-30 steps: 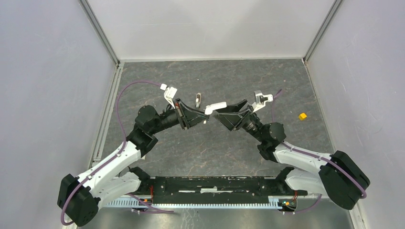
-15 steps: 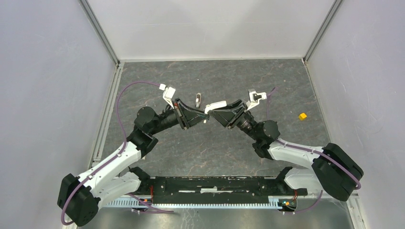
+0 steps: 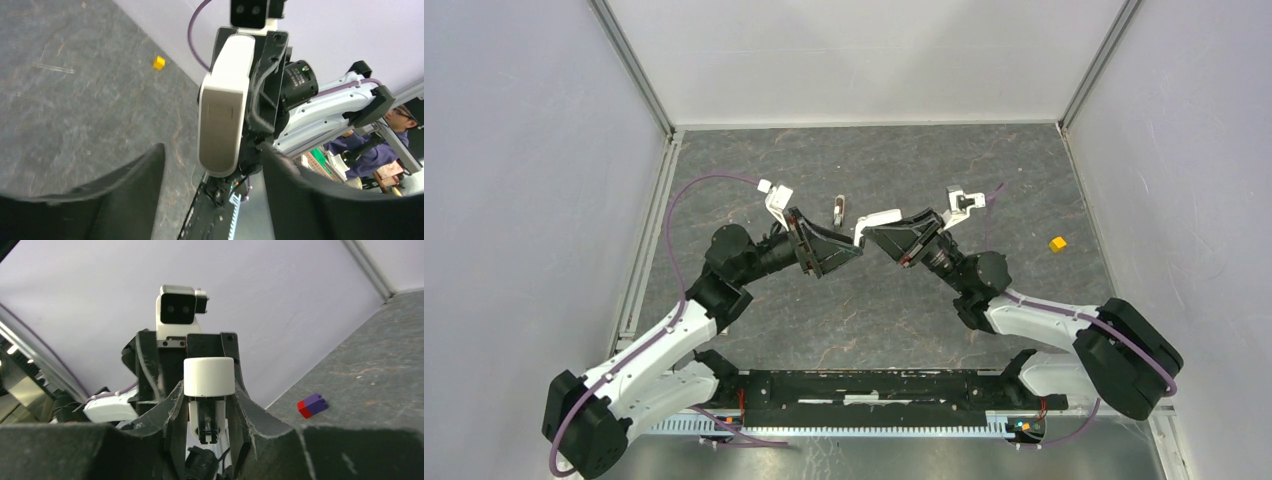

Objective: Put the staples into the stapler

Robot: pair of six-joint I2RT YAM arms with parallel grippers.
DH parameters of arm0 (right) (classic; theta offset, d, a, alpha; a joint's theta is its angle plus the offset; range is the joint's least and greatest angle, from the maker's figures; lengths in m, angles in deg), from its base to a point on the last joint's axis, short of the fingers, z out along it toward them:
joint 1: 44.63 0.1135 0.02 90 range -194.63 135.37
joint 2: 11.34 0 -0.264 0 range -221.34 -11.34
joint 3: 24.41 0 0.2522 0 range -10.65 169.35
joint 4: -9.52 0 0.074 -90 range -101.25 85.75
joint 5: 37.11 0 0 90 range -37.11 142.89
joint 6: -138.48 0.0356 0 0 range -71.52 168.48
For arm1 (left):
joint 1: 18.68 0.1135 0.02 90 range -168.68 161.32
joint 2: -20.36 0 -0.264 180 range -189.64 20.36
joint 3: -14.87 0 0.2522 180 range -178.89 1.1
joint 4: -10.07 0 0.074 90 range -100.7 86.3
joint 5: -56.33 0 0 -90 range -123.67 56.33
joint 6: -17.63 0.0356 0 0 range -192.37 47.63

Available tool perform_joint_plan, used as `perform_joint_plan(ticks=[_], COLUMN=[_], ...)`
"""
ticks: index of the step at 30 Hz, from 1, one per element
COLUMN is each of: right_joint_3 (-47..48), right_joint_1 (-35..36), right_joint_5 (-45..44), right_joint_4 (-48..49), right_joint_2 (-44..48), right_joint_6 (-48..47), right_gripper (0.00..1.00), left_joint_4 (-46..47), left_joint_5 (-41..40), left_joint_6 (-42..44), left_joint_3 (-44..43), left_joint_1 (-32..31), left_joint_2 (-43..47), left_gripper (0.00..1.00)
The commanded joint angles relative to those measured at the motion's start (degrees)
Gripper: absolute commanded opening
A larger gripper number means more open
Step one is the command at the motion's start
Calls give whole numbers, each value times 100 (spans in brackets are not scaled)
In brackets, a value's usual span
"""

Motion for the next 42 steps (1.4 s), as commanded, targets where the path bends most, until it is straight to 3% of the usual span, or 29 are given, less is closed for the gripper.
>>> perform_joint_plan(ticks=[1, 2, 5, 11, 15, 20, 23, 29, 35, 37, 42], right_joint_3=[-175, -239, -264, 743, 1311, 1925, 2062, 1501, 1372, 1344, 1431], right_joint_1=[-415, -564, -1008, -1300, -1459, -1950, -2599, -3536, -3892, -3960, -4042], right_joint_5=[-25, -2, -66, -1042, -2055, -2885, -2934, -2673, -2731, -2716, -2810], right_joint_4=[22, -222, -1871, -6118, -7481, -8460, -8799, -8230, -8034, -7961, -8149], right_joint_2=[264, 379, 771, 861, 472, -318, -737, -821, -1092, -1134, -1186], right_joint_6=[-84, -176, -754, -3665, -4619, -5569, -5492, -4917, -4752, -4718, -4640], right_gripper=[25, 25, 27, 31, 30, 29, 29, 29, 29, 32, 57], left_joint_4=[-1134, -1389, -2126, -3883, -4575, -4916, -5000, -5178, -5209, -5227, -5430], left_joint_5=[-396, -535, -885, -1783, -2322, -2751, -2828, -3070, -3067, -3107, -4007], left_joint_6=[606, 741, 1134, 2059, 2469, 2757, 2828, 2922, 2848, 2797, 2318], left_joint_3=[-166, -168, -262, -675, -738, -643, -581, -638, -627, -619, -627], left_joint_1=[2, 2, -2, 5, 2, 0, 2, 0, -3, 2, -2], left_joint_2=[396, 515, 821, 1187, 1394, 1701, 1850, 1844, 1743, 1719, 1627], left_gripper=[91, 100, 100, 100, 100, 100, 100, 100, 100, 100, 100])
